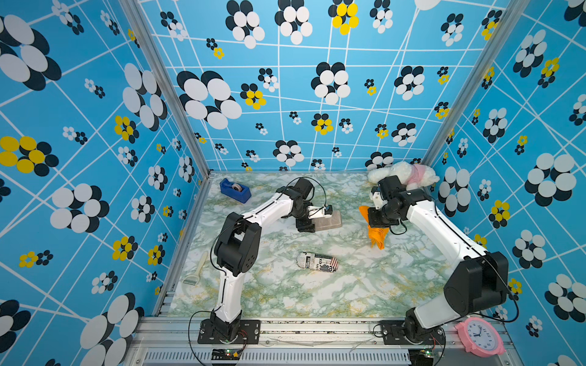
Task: Wipe the eyeglass case
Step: Place the eyeglass case at the center of the board.
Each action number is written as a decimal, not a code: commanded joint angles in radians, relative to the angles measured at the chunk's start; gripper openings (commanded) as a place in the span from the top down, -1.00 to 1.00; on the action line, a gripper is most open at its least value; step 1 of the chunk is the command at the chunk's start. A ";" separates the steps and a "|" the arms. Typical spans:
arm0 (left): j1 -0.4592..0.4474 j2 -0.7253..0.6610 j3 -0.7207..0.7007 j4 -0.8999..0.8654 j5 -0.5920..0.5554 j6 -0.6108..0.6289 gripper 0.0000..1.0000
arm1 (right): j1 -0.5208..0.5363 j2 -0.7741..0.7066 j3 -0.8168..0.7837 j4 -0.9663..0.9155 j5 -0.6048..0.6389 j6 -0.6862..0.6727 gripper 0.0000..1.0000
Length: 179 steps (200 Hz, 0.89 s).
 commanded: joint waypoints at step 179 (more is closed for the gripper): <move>-0.031 0.252 0.260 -0.256 -0.102 0.038 0.45 | 0.100 0.097 -0.252 0.365 0.105 0.028 0.50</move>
